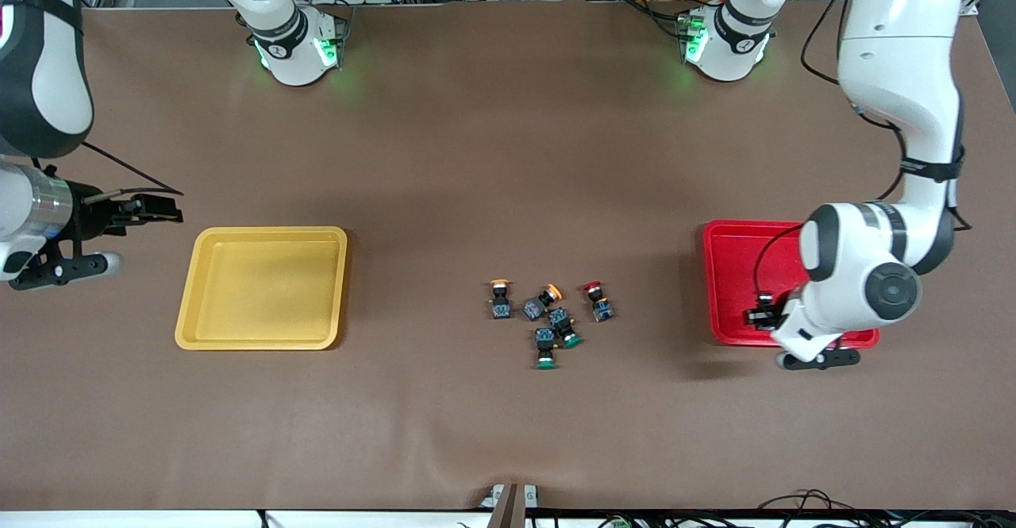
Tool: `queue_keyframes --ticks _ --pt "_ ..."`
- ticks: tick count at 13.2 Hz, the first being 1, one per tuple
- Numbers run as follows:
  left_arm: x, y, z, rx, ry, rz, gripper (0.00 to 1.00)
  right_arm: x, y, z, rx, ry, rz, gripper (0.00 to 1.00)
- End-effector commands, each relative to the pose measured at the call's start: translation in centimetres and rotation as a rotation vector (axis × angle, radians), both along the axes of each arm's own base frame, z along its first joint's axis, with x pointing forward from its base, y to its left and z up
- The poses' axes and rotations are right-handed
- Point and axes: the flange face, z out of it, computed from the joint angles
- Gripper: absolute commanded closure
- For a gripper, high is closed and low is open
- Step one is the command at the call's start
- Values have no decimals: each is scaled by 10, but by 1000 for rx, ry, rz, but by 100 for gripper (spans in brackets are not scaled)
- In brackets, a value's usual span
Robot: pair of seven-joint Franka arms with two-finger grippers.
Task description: Place red and yellow buttons in trays
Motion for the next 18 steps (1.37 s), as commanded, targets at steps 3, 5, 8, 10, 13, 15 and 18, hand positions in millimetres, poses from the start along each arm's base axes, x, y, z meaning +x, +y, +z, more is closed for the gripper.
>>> queue_keyframes --ticks 3,5,8,10,13,15,18 --pt "-21 58 -24 39 8 -113 92 19 7 -8 15 -55 -9 0" --pt "-29 75 -37 67 -2 -132 90 23 14 -17 28 -50 -56 0" --pt "-34 87 -44 66 -1 -141 80 24 34 -18 35 -36 -171 0" --pt "-34 90 -43 66 -2 -138 56 26 55 -20 25 -42 -204 0" --pt "-32 87 -32 66 -10 -145 21 28 93 -19 -4 -63 -313 0" --pt "-28 79 -8 64 -31 -145 12 31 122 -23 -2 -78 -380 0" --pt "-27 52 20 47 -45 -139 7 33 158 -34 -4 -76 -498 0"
